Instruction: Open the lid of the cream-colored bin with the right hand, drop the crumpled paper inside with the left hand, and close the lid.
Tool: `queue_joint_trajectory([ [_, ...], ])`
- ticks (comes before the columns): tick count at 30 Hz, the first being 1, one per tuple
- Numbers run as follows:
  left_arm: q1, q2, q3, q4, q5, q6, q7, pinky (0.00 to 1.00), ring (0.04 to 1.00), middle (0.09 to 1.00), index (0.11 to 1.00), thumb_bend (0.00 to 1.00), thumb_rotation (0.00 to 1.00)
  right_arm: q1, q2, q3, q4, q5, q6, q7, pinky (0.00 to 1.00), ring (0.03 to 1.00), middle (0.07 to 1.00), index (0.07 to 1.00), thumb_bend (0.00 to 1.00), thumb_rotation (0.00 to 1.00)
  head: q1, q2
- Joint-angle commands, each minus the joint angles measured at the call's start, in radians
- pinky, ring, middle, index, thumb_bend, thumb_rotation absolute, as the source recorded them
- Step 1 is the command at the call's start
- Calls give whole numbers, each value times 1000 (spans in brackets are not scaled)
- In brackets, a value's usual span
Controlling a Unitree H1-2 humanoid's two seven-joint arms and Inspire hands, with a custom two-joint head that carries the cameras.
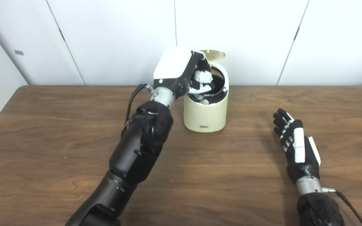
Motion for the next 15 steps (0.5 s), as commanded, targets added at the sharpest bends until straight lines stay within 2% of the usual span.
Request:
queue_joint_trajectory([
  [1, -61, 0, 3, -12, 3, -5, 28, 297, 435, 555, 491, 468, 0, -12, 7, 2, -4, 7, -17, 4, 933, 922, 887, 879, 583, 1000, 0, 1],
  [11, -61, 0, 3, -12, 3, -5, 28, 297, 435, 555, 491, 468, 0, -12, 7, 2, -4, 7, -17, 4, 933, 922, 887, 879, 583, 1000, 0, 1],
  [15, -70, 3, -14, 97, 10, -57, 107, 307, 459, 577, 485, 465, 0, -9, 0, -2, -11, 9, -13, 6, 935, 922, 884, 877, 594, 1000, 2, 2],
])
